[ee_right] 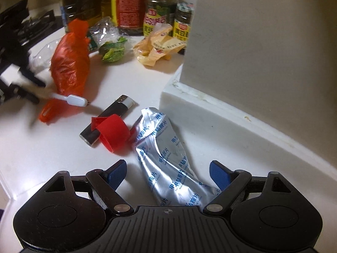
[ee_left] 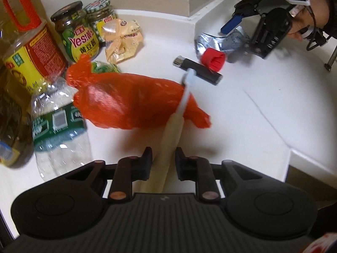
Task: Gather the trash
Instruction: 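Grasp the silver foil packet with the right gripper while the left grasps the white toothbrush, then carry foil packet and toothbrush down over the wastebasket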
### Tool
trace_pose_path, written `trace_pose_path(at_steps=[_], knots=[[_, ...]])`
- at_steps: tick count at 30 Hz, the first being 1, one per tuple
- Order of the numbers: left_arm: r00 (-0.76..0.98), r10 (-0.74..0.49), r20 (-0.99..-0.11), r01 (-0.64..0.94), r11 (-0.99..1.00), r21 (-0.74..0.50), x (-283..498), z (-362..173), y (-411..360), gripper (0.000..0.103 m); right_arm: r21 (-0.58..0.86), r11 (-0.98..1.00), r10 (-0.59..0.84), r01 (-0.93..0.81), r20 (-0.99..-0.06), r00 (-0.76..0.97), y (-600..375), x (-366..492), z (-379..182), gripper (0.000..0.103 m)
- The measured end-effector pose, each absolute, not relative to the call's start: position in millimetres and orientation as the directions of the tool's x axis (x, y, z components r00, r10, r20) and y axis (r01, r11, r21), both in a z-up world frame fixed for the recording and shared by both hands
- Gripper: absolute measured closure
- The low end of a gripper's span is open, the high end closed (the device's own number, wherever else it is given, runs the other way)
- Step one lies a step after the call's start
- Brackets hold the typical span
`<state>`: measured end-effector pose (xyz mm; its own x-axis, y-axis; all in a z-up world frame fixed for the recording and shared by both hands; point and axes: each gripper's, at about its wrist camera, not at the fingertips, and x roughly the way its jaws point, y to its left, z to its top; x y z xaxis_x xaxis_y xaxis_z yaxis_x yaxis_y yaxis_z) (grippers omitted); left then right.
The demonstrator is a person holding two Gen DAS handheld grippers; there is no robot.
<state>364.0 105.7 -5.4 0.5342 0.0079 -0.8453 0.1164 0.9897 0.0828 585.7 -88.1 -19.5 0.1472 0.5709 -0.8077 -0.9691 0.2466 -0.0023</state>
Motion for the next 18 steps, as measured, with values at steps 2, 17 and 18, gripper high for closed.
trace_pose_path(at_steps=[2,17,18], knots=[[0.538,0.006,-0.843,0.1,0.992,0.071,359.9,-5.7,98.7,0.087,0.022,0.29,0.566,-0.957,-0.81,0.153,-91.7,585.0,-17.1,0.049],[0.587,0.016,-0.809,0.022,0.999,0.036,350.5,-11.0,64.7,0.075,0.135,0.594,0.571,-0.793,-0.765,0.298,-177.2,500.2,-9.5,0.054],[0.591,0.021,-0.807,0.007,0.999,0.031,352.7,-11.4,65.0,0.075,0.131,0.601,0.574,-0.788,-0.758,0.311,-180.0,495.2,-9.3,0.054]])
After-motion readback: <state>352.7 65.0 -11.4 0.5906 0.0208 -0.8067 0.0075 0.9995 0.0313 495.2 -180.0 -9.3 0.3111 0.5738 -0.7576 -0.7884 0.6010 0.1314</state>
